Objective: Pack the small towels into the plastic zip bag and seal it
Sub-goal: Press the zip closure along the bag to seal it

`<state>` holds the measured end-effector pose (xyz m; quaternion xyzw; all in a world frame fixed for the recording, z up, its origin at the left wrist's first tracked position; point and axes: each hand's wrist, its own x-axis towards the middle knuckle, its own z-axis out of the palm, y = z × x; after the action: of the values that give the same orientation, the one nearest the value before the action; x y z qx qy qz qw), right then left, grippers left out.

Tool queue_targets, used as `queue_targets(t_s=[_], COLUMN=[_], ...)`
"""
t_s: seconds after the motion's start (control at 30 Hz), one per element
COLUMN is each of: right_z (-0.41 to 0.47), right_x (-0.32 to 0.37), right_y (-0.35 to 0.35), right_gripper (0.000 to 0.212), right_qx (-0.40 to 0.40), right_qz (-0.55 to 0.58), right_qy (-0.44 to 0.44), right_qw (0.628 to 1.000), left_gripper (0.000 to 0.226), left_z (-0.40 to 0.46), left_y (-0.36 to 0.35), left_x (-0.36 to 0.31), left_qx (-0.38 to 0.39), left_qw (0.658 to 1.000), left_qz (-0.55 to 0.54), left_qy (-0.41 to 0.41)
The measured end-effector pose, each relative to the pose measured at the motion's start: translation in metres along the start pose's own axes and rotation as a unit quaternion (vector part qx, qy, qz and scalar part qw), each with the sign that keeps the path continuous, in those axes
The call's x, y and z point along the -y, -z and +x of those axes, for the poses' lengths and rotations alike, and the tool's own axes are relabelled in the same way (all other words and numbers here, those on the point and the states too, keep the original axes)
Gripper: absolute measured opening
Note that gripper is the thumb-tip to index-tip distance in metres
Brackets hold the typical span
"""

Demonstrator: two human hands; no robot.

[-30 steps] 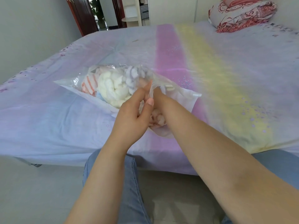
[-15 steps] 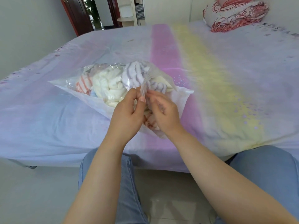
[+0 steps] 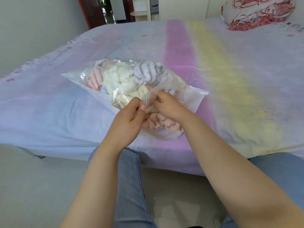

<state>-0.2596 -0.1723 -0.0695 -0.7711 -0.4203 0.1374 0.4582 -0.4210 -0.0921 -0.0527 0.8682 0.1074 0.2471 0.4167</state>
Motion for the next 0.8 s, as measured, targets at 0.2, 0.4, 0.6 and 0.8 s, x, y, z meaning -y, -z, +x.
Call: queue_targets(t_s=[0.2,0.4,0.6,0.8], right_z=[-0.080,-0.045,-0.019,-0.042], right_x=[-0.057,-0.080,-0.090,-0.055], right_y=[-0.004,0.045,0.057,-0.019], right_gripper=[0.037,0.070,0.030,0.021], right_qx=[-0.342,-0.265,-0.257,-0.186], right_qz=[0.058,-0.208,-0.088,0.035], right_qy=[0.011,-0.066,-0.122,-0.138], right_qw=[0.938,0.939,0.955,0.972], left_gripper=[0.019,0.112,0.091,0.090], left_z=[-0.004,0.000,0.026,0.074], left_y=[-0.030,-0.056,-0.047,0.035], left_x=[0.031,0.045,0.067,0.101], left_qx=[-0.021,-0.034,-0.115,-0.053], left_qw=[0.992,0.993,0.983,0.966], left_qz=[-0.103,0.116,0.140,0.231], left_qy=[0.075,0.003,0.024,0.106])
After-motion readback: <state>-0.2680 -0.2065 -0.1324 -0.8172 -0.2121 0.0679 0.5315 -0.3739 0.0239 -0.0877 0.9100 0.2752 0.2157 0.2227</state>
